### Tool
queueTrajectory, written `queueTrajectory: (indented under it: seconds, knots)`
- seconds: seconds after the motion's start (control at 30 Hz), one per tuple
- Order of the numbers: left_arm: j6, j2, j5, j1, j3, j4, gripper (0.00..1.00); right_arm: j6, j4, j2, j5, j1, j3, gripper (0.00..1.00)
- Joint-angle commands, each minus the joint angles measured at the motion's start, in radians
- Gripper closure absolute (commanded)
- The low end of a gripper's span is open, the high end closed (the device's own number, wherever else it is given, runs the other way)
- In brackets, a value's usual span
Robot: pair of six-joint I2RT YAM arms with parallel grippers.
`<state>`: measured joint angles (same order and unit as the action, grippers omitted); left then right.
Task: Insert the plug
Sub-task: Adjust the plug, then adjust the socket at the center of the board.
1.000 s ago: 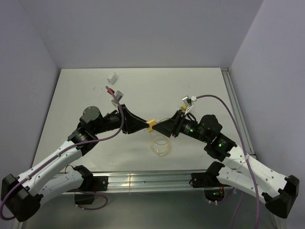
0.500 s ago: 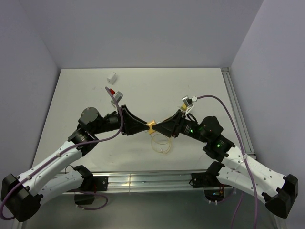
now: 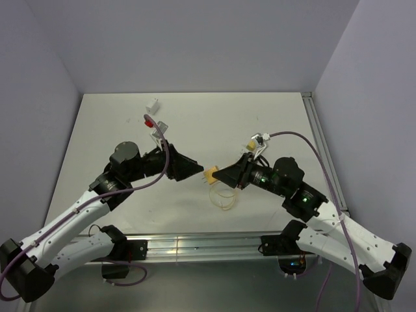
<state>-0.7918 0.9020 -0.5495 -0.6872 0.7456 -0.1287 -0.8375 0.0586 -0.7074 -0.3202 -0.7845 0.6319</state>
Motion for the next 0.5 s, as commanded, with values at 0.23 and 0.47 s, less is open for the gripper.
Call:
queueTrajectory:
  seconds: [0.23, 0.47]
  knots:
    - [0.075, 0.225, 0.387, -0.015, 0.202, 0.201, 0.20, 0.040, -0.754, 0.267, 0.556, -0.002, 0.248, 1.00]
    - [0.120, 0.469, 0.620, -0.155, 0.266, 0.065, 0.22, -0.029, -1.023, 0.257, 0.855, -0.004, 0.364, 1.00]
